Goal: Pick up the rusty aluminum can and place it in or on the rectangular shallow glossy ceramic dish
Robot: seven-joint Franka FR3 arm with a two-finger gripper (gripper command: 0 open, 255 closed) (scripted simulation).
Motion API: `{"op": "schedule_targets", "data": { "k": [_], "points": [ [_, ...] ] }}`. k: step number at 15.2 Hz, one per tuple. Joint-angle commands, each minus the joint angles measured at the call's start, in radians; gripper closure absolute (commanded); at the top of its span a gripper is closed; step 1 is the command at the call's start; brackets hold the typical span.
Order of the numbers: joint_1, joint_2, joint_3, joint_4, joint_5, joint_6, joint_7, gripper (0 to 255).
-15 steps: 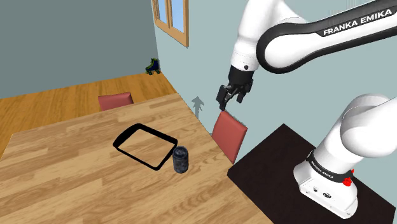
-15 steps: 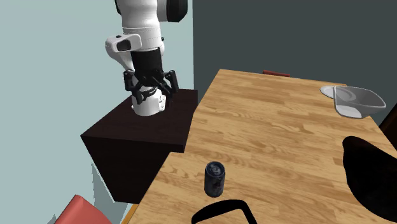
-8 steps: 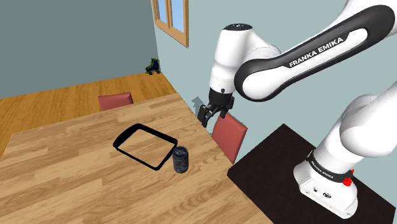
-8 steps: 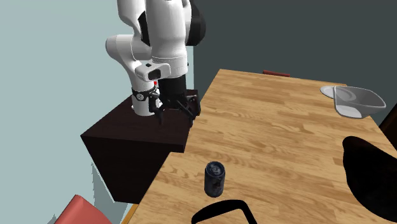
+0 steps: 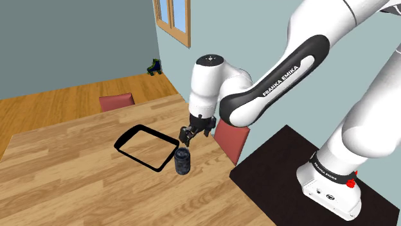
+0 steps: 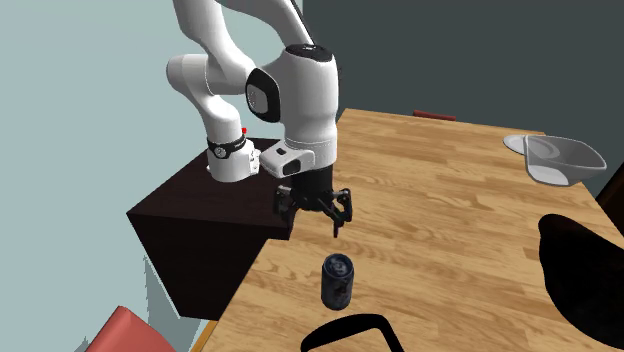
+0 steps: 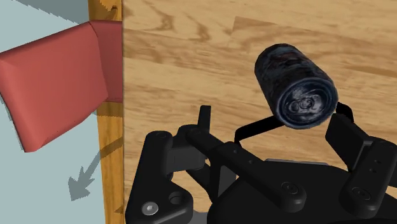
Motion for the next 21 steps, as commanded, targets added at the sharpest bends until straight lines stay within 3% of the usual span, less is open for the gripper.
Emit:
{"op": "schedule_targets", "data": {
  "k": [1,5,13,21],
  "points": [
    [0.024,0.106,-0.008,0.050,-0.135,0.027,0.125,0],
    [0.133,0.279,-0.088,0.169,-0.315,0.040,0.292,0],
    [0.191,0.380,-0.166,0.197,-0.418,0.101,0.364,0],
    [0.191,0.380,-0.166,0.197,-0.418,0.101,0.364,0]
  ]
}}
